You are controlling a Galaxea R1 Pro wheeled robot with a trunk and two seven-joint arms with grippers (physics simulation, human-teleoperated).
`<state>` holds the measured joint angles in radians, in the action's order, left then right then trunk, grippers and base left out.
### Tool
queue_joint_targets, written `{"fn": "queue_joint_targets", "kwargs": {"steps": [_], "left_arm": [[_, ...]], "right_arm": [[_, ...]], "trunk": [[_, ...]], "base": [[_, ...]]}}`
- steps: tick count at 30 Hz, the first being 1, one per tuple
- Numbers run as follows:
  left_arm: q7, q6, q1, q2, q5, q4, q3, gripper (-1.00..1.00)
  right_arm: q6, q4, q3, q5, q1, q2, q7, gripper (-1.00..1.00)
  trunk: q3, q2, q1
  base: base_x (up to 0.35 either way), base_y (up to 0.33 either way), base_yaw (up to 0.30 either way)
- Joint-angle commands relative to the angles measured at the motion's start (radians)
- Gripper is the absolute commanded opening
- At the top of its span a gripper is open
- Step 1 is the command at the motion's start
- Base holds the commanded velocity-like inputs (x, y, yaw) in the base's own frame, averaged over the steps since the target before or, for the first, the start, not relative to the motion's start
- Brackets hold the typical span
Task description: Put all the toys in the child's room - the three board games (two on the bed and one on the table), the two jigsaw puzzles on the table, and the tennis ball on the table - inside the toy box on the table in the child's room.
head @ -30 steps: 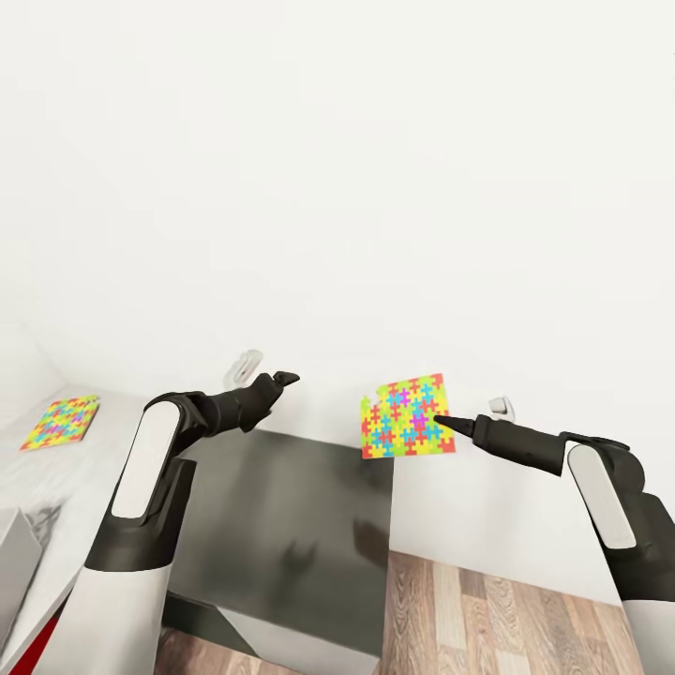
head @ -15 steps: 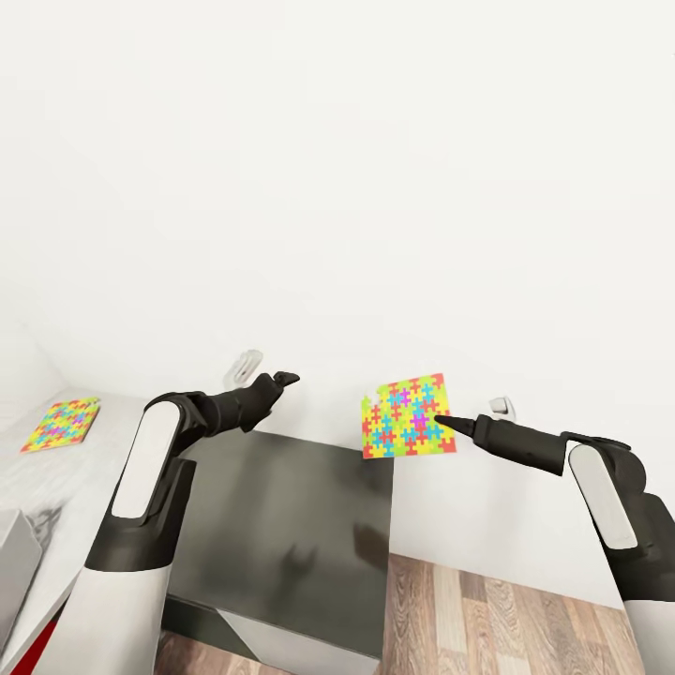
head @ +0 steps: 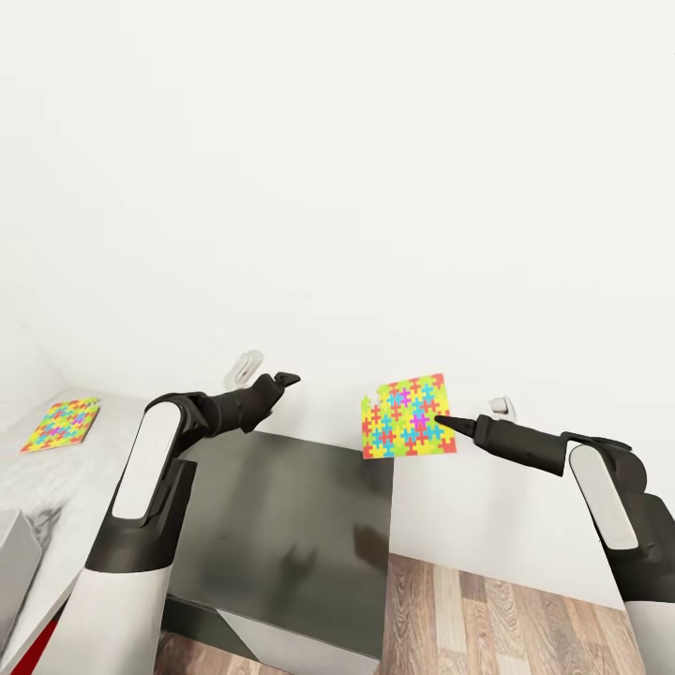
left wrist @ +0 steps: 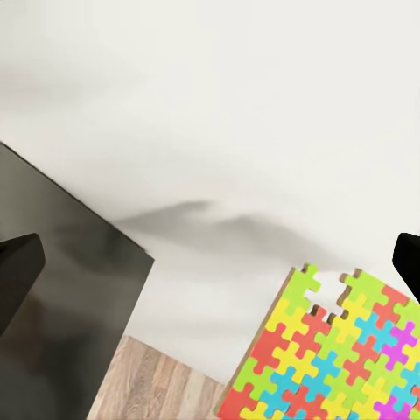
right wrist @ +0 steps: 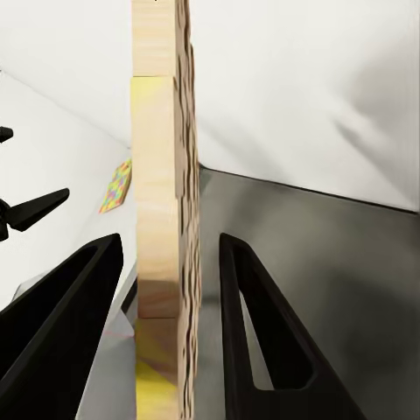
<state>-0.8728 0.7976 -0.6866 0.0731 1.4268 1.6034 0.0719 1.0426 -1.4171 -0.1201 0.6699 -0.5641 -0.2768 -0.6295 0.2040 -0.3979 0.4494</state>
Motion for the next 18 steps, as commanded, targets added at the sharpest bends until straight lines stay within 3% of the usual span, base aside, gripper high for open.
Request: {"fn": "queue_joint_targets", "kwargs": {"steps": [1,18], "left_arm": [[-0.010,0.001,0.000,0.000,0.009,0.001,-0.001,1.00],[-0.007,0.018,0.015,-0.001,0.009,0.003,0.005,1.00]], "right_arm": [[0.005,-0.001,-0.002,-0.005,-0.001,0.000,-0.008,-1.00],[0.005,-0.047,-0.008,0.002,0.009,-0.003,-0.009,-1.00]], "trunk": [[0.002,-0.002,0.001],[0.002,-0.002,0.001]], "base": [[0.000,0.000,0.000],[0.000,0.000,0.000]]}}
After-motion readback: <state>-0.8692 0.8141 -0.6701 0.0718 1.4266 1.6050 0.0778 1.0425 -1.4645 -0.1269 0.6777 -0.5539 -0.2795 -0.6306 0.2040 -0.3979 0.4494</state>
